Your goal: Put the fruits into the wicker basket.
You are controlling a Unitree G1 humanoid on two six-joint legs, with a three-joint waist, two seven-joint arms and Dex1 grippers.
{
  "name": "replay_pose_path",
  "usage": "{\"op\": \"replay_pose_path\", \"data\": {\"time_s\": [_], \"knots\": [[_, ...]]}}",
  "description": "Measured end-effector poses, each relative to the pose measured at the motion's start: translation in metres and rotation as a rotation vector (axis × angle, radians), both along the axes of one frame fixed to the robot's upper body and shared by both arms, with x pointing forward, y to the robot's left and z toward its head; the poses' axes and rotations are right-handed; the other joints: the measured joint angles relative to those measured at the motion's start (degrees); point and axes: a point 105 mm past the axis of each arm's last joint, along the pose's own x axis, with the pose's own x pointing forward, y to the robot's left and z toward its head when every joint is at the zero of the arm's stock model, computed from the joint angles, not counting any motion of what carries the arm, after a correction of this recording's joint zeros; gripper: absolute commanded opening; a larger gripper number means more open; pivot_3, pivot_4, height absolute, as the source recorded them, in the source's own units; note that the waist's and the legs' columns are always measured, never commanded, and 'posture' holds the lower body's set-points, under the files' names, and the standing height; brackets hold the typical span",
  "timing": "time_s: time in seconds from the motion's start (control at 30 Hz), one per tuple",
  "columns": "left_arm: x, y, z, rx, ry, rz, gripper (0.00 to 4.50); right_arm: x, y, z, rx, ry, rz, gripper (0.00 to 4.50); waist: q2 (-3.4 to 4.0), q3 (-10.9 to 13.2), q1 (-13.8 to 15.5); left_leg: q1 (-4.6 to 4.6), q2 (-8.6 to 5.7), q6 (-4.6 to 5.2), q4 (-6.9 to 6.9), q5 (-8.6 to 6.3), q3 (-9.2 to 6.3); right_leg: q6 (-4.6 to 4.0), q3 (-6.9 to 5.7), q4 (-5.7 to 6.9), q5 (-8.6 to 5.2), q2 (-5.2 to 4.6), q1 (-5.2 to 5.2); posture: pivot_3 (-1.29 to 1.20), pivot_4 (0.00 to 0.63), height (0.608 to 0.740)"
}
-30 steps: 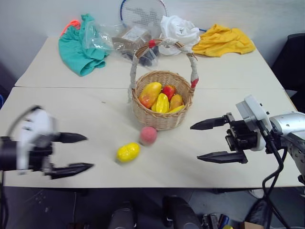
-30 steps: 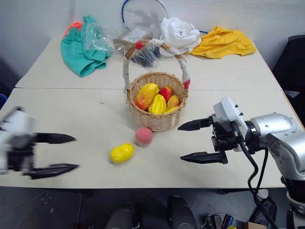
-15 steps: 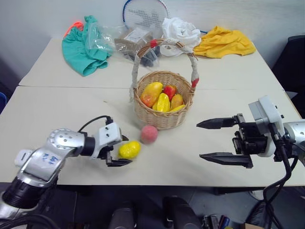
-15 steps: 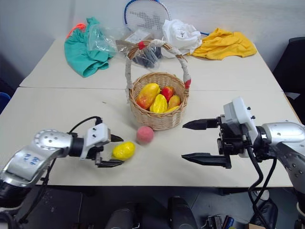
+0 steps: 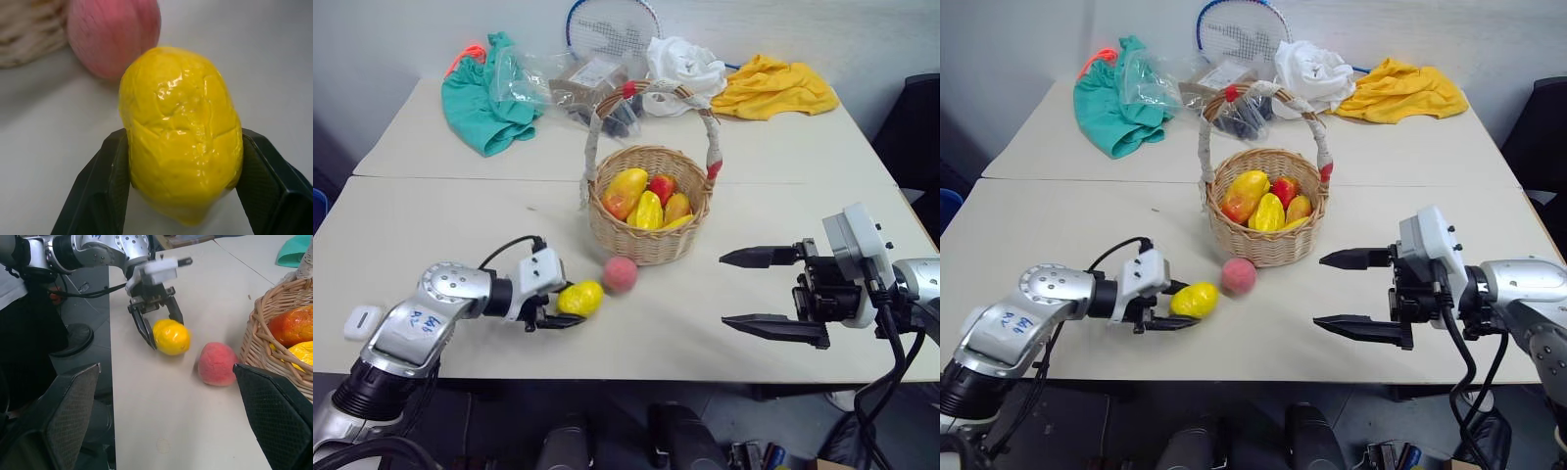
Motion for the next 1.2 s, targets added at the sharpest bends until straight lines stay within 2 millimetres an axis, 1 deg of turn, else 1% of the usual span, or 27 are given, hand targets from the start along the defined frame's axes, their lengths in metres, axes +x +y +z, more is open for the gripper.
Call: {"op": "replay_pose_path", "data": {"time_s": [0.03, 0.07, 0.13, 0.2, 0.27, 0.3, 0.33, 0.37, 0.43, 0.47, 0.53, 0.6, 0.63, 0.73, 0.8, 0.87, 0.93, 1.03, 1.1, 1.2], "knots": [[-0.002, -0.003, 0.01, -0.049, 0.003, -0.014, 2.54, 0.0, 0.0, 0.0, 0.0, 0.0, -0.001, 4.5, -0.01, 0.0, 0.0, 0.0, 0.0, 0.0, 0.0, 0.0, 0.0, 0.0, 0.0, 0.0, 0.0, -0.01, 0.01, 0.0, 0.15, 0.74], [-0.002, -0.007, 0.025, -0.11, -0.002, -0.028, 2.54, 0.0, 0.0, 0.0, 0.0, 0.0, -0.003, 4.5, -0.01, 0.01, 0.02, 0.0, -0.01, -0.01, 0.05, 0.0, 0.0, 0.01, 0.0, 0.03, 0.0, -0.01, 0.01, 0.0, 0.15, 0.74], [0.005, -0.013, 0.059, -0.209, -0.055, -0.029, 2.54, 0.001, 0.0, 0.001, 0.001, -0.006, -0.005, 4.5, -0.06, 0.04, 0.22, -0.02, -0.02, 0.0, 0.17, 0.01, -0.09, 0.03, -0.07, 0.06, 0.02, 0.01, 0.07, 0.0, 0.15, 0.74], [0.019, -0.019, 0.093, -0.272, -0.135, 0.008, 2.54, 0.002, 0.0, 0.002, 0.003, -0.011, -0.008, 4.5, -0.07, 0.04, 0.51, -0.01, -0.07, 0.02, 0.24, 0.02, -0.09, 0.09, -0.07, 0.06, 0.05, 0.01, 0.13, 0.0, 0.15, 0.74], [0.036, -0.028, 0.117, -0.31, -0.192, 0.05, 2.54, 0.003, 0.001, 0.003, 0.004, -0.019, -0.007, 4.5, -0.08, 0.04, 0.85, -0.01, -0.13, 0.04, 0.28, 0.02, -0.08, 0.16, -0.05, 0.04, 0.09, 0.04, 0.15, 0.0, 0.15, 0.74], [0.046, -0.035, 0.125, -0.312, -0.211, 0.068, 2.54, 0.003, 0.001, 0.004, 0.006, -0.023, -0.007, 4.5, -0.08, 0.03, 1.09, -0.02, -0.14, 0.05, 0.29, 0.02, -0.05, 0.17, -0.04, 0.02, 0.09, 0.05, 0.15, 0.0, 0.15, 0.74], [0.053, -0.042, 0.128, -0.305, -0.222, 0.08, 2.54, 0.004, 0.001, 0.005, 0.009, -0.03, -0.008, 4.5, -0.08, 0.03, 1.27, -0.02, -0.14, 0.04, 0.3, 0.02, -0.03, 0.18, -0.02, -0.01, 0.1, 0.06, 0.15, 0.0, 0.15, 0.74], [0.061, -0.049, 0.128, -0.293, -0.227, 0.088, 2.54, 0.005, 0.001, 0.005, 0.015, -0.036, -0.013, 4.5, -0.08, 0.03, 1.39, -0.03, -0.14, -0.01, 0.31, 0.05, 0.01, 0.18, 0.0, -0.03, 0.1, 0.07, 0.15, 0.0, 0.15, 0.74], [0.073, -0.061, 0.121, -0.258, -0.221, 0.1, 2.54, 0.007, 0.001, 0.005, 0.02, -0.043, -0.027, 4.5, -0.08, 0.03, 1.4, -0.1, -0.12, -0.1, 0.35, 0.1, 0.06, 0.19, 0.03, -0.06, 0.09, 0.09, 0.11, 0.0, 0.15, 0.74], [0.081, -0.067, 0.112, -0.218, -0.215, 0.107, 2.54, 0.008, 0.001, 0.005, 0.021, -0.049, -0.034, 4.5, -0.08, 0.03, 1.34, -0.1, -0.11, -0.13, 0.36, 0.11, 0.12, 0.19, 0.07, -0.08, 0.09, 0.12, 0.08, 0.0, 0.15, 0.74], [0.092, -0.069, 0.097, -0.149, -0.208, 0.123, 2.54, 0.009, 0.0, 0.005, 0.022, -0.057, -0.044, 4.5, -0.08, 0.04, 1.21, -0.12, -0.05, -0.15, 0.36, 0.12, 0.18, 0.19, 0.16, -0.06, 0.09, 0.2, -0.01, 0.0, 0.15, 0.74], [0.101, -0.066, 0.083, -0.102, -0.199, 0.145, 3.28, 0.011, -0.001, 0.005, 0.024, -0.059, -0.054, 4.5, -0.08, 0.04, 1.23, -0.14, 0.0, -0.19, 0.36, 0.14, 0.2, 0.18, 0.17, -0.04, 0.09, 0.25, -0.07, 0.0, 0.15, 0.74], [0.104, -0.065, 0.08, -0.095, -0.196, 0.153, 3.53, 0.011, -0.001, 0.005, 0.026, -0.06, -0.056, 4.5, -0.09, 0.04, 1.27, -0.15, 0.01, -0.2, 0.37, 0.15, 0.18, 0.17, 0.17, -0.01, 0.09, 0.25, -0.08, 0.0, 0.15, 0.74], [0.107, -0.066, 0.076, -0.108, -0.19, 0.148, 4.48, 0.012, -0.001, 0.004, 0.032, -0.057, -0.067, 4.5, -0.1, 0.04, 1.41, -0.17, 0.0, -0.1, 0.45, 0.1, 0.14, 0.17, 0.16, 0.02, 0.09, 0.21, -0.07, 0.0, 0.15, 0.74], [0.108, -0.066, 0.078, -0.121, -0.199, 0.147, 4.49, 0.012, -0.001, 0.003, 0.034, -0.054, -0.075, 4.5, -0.1, 0.04, 1.38, -0.21, -0.01, -0.05, 0.53, 0.07, 0.14, 0.19, 0.16, 0.05, 0.09, 0.18, -0.06, 0.0, 0.15, 0.74], [0.107, -0.064, 0.084, -0.146, -0.212, 0.151, 4.49, 0.012, -0.001, 0.002, 0.034, -0.051, -0.077, 4.5, -0.1, 0.05, 1.31, -0.26, -0.01, -0.04, 0.55, 0.06, 0.13, 0.2, 0.16, 0.05, 0.1, 0.17, -0.08, 0.0, 0.15, 0.74], [0.102, -0.06, 0.095, -0.18, -0.235, 0.148, 4.49, 0.012, -0.001, 0.002, 0.033, -0.052, -0.077, 4.5, -0.09, 0.04, 1.25, -0.26, 0.0, -0.06, 0.55, 0.07, 0.11, 0.2, 0.15, 0.07, 0.1, 0.17, -0.09, 0.0, 0.15, 0.74], [0.079, -0.043, 0.106, -0.241, -0.22, 0.099, 4.49, 0.012, -0.001, 0.002, 0.034, -0.051, -0.075, 4.5, -0.09, 0.04, 0.76, -0.26, 0.08, -0.2, 0.55, 0.11, 0.11, 0.19, 0.15, 0.08, 0.1, 0.2, -0.11, 0.0, 0.15, 0.74], [0.062, -0.024, 0.106, -0.235, -0.196, 0.087, 4.49, 0.013, -0.001, 0.002, 0.036, -0.048, -0.075, 4.5, -0.09, 0.04, 0.36, -0.26, 0.08, -0.23, 0.55, 0.13, 0.09, 0.19, 0.14, 0.1, 0.09, 0.19, -0.11, 0.0, 0.15, 0.74], [0.033, 0.004, 0.096, -0.156, -0.143, 0.071, 4.49, 0.014, -0.003, 0.001, 0.037, -0.037, -0.078, 4.5, -0.09, 0.04, -0.03, -0.23, 0.05, -0.19, 0.55, 0.11, 0.08, 0.17, 0.14, 0.11, 0.09, 0.14, -0.07, 0.0, 0.15, 0.74]]}}
